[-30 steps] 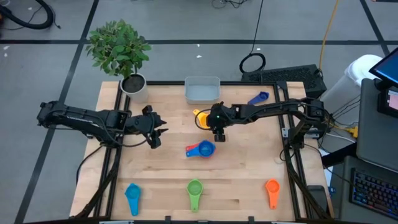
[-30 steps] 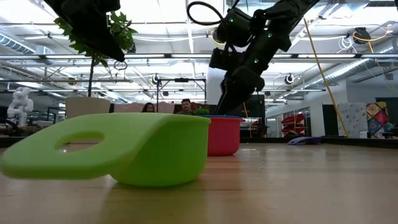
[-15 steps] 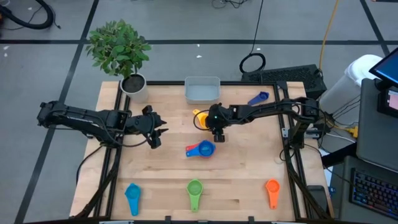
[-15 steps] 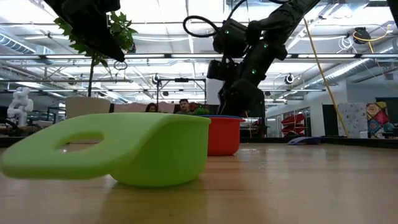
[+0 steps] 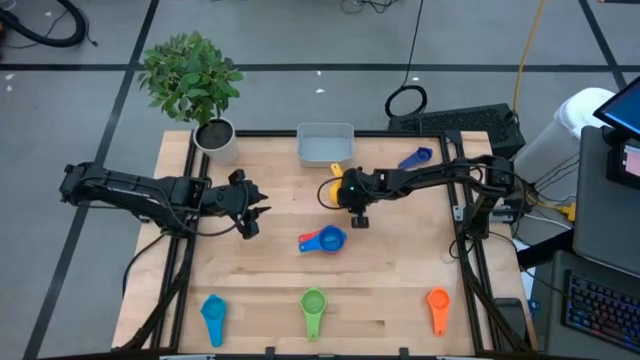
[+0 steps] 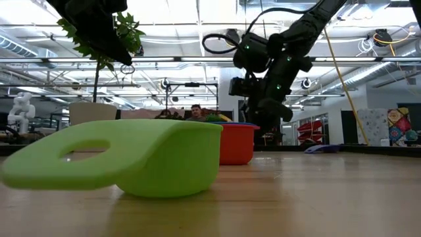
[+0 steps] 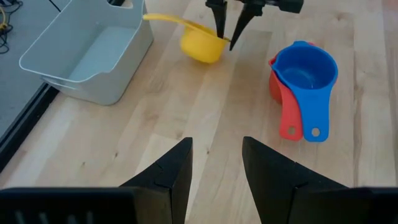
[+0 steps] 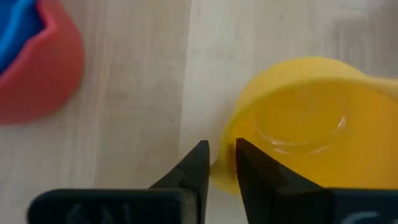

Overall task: Nest measuring cups in basket
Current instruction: Stack the yellow measuring cup on top of the blue measuring cup

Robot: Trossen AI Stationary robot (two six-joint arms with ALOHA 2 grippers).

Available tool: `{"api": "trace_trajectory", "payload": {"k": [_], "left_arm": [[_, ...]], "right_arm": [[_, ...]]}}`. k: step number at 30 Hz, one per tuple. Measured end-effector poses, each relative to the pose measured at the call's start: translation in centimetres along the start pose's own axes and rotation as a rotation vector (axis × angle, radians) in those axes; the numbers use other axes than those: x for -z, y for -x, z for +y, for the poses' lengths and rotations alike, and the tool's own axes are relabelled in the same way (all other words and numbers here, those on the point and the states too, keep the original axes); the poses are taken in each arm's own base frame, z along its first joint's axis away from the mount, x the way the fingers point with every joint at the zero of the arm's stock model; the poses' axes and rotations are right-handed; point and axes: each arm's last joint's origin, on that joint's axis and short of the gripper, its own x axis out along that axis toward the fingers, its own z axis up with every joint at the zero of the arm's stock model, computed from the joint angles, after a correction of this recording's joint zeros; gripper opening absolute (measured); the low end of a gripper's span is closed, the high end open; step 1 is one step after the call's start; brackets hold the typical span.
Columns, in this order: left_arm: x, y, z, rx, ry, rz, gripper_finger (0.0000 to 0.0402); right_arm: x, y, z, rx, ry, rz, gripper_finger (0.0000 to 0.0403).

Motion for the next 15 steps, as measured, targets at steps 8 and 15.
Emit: {"api": "trace_trajectory", "payload": {"k": [8, 15], "left_arm": [[0.0, 0.0, 0.0, 0.000, 0.003, 0.000, 0.0145], [0.0, 0.0, 0.0, 0.000, 0.002, 0.001, 0.0145]], "right_arm": [[-0.6, 1.0, 0.2, 0.028, 0.056, -0.013, 0.0020], [-1.8, 5.0, 1.8, 0.066, 0.177, -0.051, 0.0001]]}}
